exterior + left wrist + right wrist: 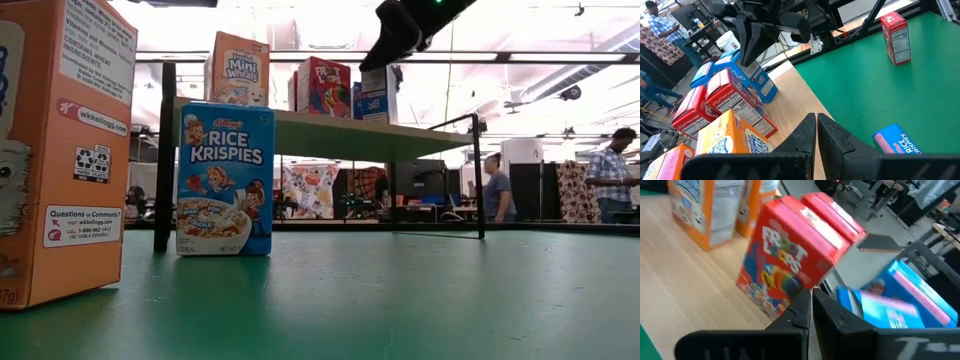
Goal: Stack cereal on shelf
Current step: Put the left blue cereal box on the shelf aligned with the other blue cereal box
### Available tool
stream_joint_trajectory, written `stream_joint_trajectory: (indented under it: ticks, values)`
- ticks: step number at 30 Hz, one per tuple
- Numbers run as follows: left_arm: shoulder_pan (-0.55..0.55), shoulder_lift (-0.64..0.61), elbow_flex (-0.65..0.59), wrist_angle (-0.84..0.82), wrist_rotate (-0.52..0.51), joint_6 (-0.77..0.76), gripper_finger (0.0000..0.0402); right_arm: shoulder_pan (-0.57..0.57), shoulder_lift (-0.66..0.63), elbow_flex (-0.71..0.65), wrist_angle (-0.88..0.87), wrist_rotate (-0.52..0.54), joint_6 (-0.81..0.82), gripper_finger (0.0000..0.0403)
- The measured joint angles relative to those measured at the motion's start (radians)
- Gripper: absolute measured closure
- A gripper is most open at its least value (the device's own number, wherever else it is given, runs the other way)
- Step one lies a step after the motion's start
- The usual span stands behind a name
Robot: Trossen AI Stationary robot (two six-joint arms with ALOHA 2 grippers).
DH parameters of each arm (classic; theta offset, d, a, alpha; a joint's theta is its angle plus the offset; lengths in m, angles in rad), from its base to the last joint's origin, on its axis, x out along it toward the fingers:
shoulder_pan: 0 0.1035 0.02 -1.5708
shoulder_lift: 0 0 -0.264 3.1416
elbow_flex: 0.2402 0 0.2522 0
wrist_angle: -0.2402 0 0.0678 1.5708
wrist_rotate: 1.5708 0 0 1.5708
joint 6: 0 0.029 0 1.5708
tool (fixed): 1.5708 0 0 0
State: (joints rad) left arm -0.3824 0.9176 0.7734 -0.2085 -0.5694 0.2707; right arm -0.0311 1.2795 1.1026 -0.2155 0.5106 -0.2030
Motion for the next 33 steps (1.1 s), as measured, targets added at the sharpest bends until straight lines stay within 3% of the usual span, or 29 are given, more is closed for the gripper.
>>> stream_joint_trajectory:
  ticks: [4,13,18,24,33]
  values:
    - [0.0,0.0,0.0,0.0,0.0,0.0,0.0402,0.021,-0.009,0.062,-0.023,-0.066,-0.02,0.0394]
    - [0.0,-0.001,0.0,0.0,0.0,0.0,0.0402,-0.043,-0.017,0.22,-0.245,-0.069,-0.078,0.0394]
    - [0.0,-0.001,0.0,-0.001,0.0,0.0,0.0402,-0.143,-0.017,0.229,-0.318,-0.072,-0.059,0.0394]
    - [0.0,-0.001,0.0,-0.001,0.0,0.0,0.0402,-0.22,-0.012,0.205,-0.335,-0.185,-0.046,0.0394]
    - [0.0,-0.001,0.0,-0.001,0.0,0.0,0.0402,-0.23,-0.013,0.203,-0.363,-0.124,0.003,0.0394]
